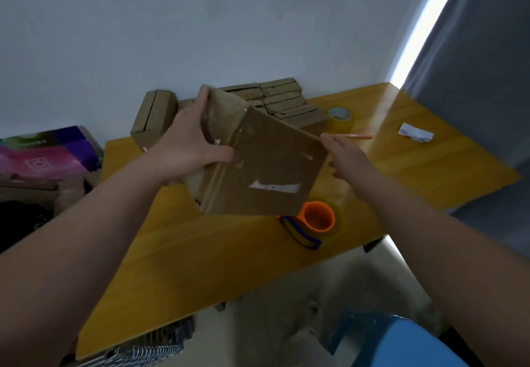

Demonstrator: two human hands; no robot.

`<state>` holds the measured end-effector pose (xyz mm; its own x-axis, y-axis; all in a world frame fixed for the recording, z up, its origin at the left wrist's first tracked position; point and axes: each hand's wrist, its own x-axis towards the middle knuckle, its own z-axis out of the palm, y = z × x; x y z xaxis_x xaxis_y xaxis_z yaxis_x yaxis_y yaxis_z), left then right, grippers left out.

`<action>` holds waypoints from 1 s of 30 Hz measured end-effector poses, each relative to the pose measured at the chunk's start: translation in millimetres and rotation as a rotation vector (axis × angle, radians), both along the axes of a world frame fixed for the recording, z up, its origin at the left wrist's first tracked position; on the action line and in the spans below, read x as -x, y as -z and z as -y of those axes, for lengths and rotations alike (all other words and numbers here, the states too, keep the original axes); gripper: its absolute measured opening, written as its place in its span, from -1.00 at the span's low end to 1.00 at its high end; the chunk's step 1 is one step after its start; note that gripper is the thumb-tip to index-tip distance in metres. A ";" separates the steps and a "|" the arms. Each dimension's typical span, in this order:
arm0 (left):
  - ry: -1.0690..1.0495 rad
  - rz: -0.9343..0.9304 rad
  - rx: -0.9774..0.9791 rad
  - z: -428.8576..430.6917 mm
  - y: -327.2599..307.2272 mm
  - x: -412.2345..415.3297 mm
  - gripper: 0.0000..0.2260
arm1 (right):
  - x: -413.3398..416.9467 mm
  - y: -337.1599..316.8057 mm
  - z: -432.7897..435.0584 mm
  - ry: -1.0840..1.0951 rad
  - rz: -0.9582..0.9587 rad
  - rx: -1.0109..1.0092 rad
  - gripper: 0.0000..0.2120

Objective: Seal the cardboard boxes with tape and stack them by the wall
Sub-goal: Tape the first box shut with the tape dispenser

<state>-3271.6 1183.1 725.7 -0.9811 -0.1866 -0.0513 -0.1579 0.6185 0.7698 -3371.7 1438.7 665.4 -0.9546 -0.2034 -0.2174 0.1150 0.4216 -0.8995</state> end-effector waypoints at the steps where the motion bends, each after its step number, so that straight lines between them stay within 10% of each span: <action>1: 0.006 0.005 -0.106 -5.5 2.5 8.2 0.17 | 6.2 -2.7 -2.8 0.035 0.090 0.080 -0.58; 16: 0.137 0.125 -0.369 -124.3 81.7 201.6 -0.30 | 168.5 34.5 -152.8 0.237 0.468 0.176 -0.62; 30: -0.236 0.130 -0.005 -158.4 140.9 253.8 -0.50 | 195.4 76.8 -148.0 0.307 0.495 0.007 -0.42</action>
<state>-3525.4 1341.5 584.8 -0.8956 -0.4088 -0.1753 -0.3947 0.5488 0.7369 -3567.1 1586.7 588.6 -0.7551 0.0632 -0.6526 0.6385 0.2971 -0.7100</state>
